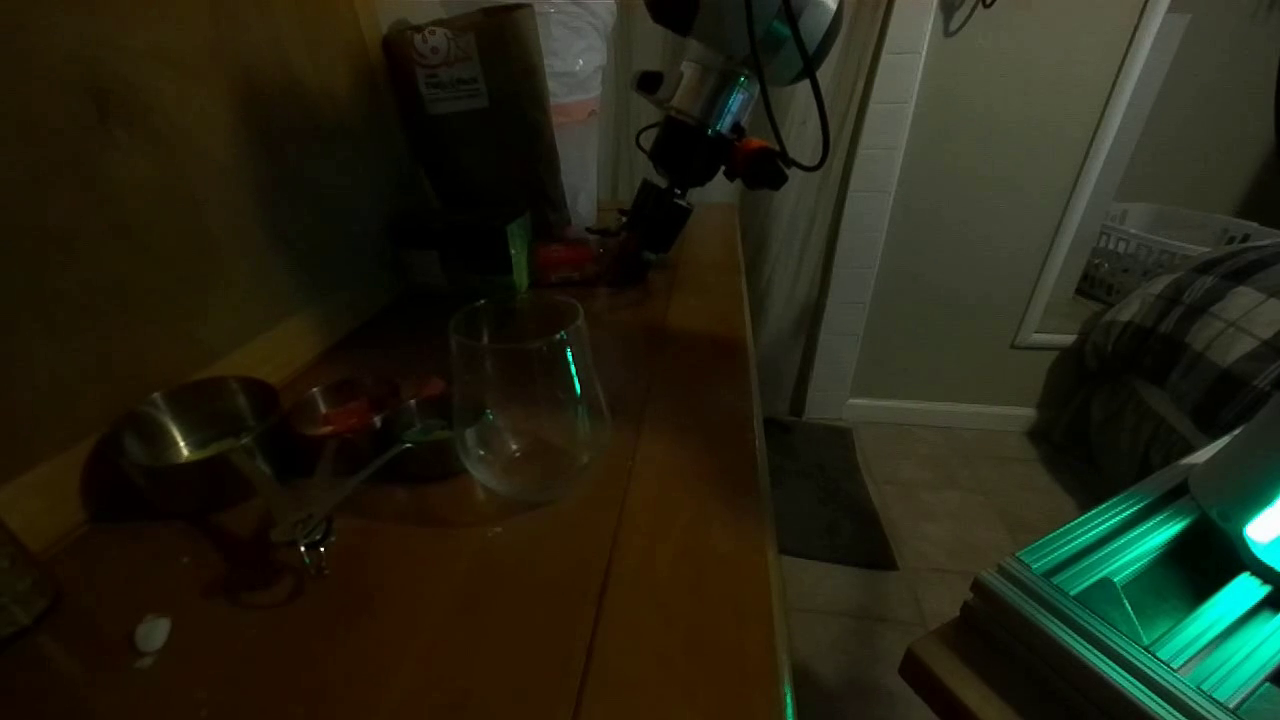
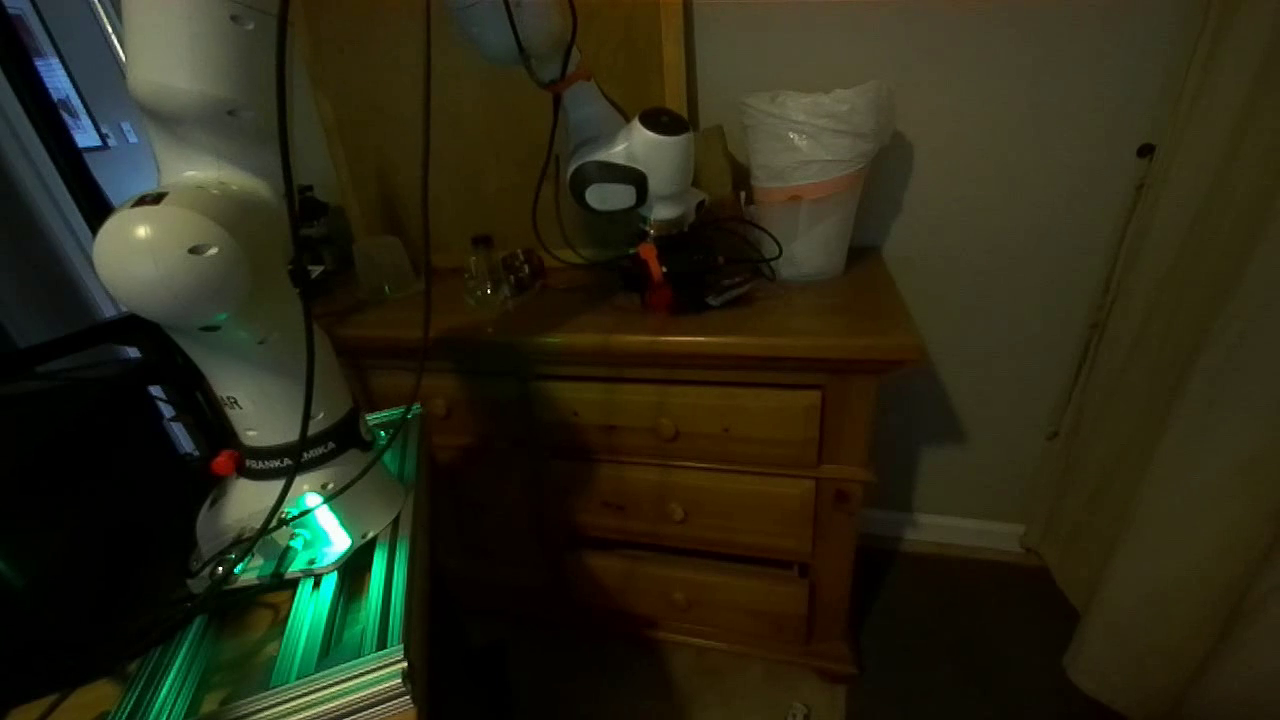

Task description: Put the bottle upright

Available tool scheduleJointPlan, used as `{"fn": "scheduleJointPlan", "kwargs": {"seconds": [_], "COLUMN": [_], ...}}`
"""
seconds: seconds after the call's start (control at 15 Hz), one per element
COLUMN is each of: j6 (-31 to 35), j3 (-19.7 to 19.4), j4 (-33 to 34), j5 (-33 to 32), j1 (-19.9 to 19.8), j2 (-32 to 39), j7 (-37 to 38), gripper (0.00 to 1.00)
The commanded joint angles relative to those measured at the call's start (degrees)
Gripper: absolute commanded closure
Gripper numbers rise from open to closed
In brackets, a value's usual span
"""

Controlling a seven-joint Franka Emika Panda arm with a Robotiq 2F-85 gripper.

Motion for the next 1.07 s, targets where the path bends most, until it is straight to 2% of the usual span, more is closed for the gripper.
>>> {"fn": "scheduleJointPlan", "kwargs": {"seconds": [0.0,0.53,0.67,1.0], "j6": [-2.3,-11.4,-14.6,-25.0], "j3": [0.3,-3.8,-5.0,-7.3], "j4": [1.1,-0.5,-0.1,3.1], "j5": [-0.2,-8.1,-12.5,-29.3], "j1": [-0.8,1.3,2.2,5.1], "j2": [0.3,-7.4,-9.6,-13.7], "j7": [0.7,15.1,21.1,39.3], "gripper": [0.67,0.67,0.67,0.67]}}
